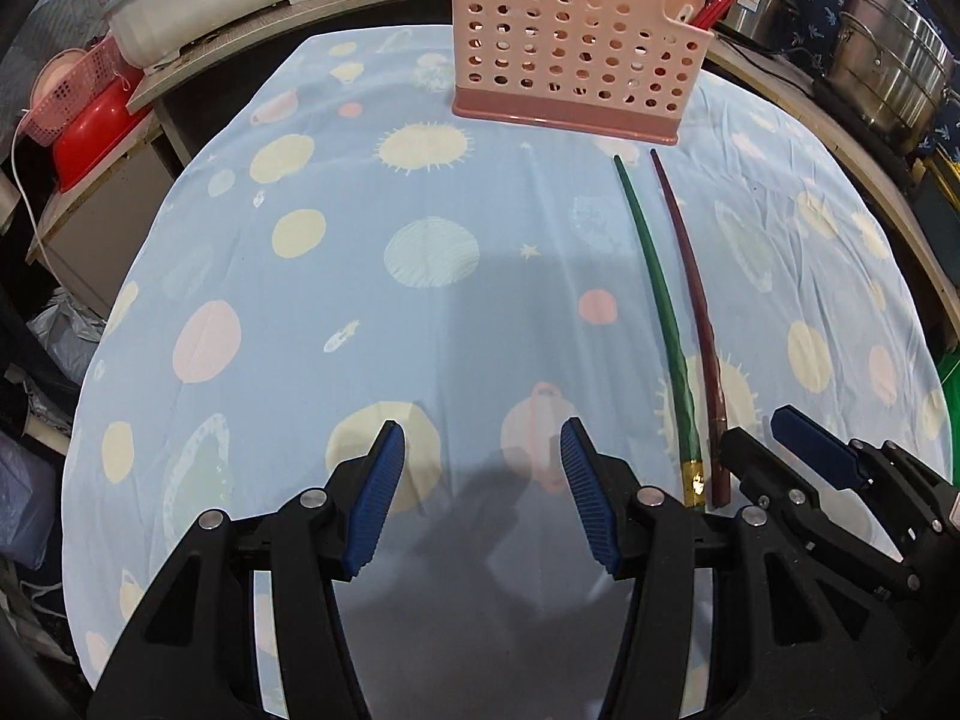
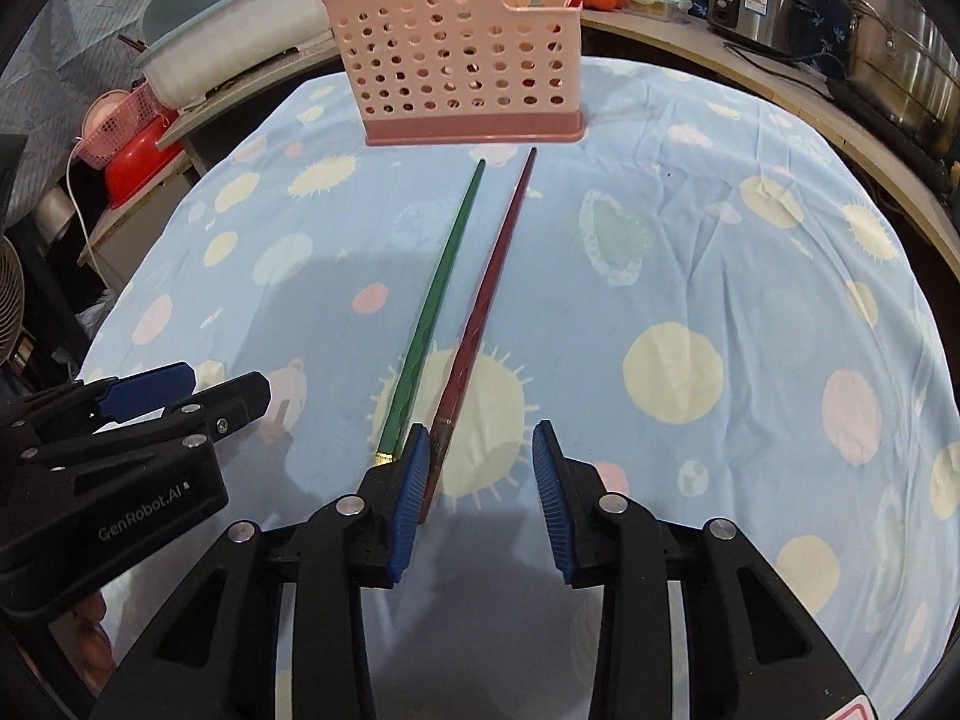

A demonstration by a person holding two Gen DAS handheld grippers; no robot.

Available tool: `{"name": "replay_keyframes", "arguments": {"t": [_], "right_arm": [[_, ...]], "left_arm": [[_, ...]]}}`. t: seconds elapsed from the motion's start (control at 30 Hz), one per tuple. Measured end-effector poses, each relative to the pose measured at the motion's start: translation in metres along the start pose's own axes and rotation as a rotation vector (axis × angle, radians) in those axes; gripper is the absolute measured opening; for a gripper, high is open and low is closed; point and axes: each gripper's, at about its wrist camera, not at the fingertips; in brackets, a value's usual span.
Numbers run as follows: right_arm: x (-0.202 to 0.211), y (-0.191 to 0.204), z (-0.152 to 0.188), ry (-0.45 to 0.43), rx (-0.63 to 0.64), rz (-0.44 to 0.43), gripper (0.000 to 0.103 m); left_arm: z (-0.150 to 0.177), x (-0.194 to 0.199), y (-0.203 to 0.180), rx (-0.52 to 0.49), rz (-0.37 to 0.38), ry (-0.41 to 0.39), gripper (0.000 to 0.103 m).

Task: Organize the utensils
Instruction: 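Grasp the dark red chopstick with the right gripper while the left grasps the gold-banded green one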

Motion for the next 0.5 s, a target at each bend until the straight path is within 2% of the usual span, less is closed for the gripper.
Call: {"name": "replay_keyframes", "arguments": {"t": [0.23,0.5], "right_arm": [[-0.0002,0.0041,0.0033,-0.003,0.021,0.0,0.031],[-0.0048,0.0046,0.007,0.007,0.031,0.006,0.018]], "left_arm": [[0.0044,-0.0022,-0.0065,-0.011,0.005,0.006,0.051],[0.0082,-0.0049,-0.0077,-0.01,0.001,0.013,0.052]]}}
Point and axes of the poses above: each gripper's, at about its wrist camera, not at the fingertips, and x roughly against the way its jaws point, y to its left, z to its underside, and after that the axes turned 14 degrees about -x, right-handed
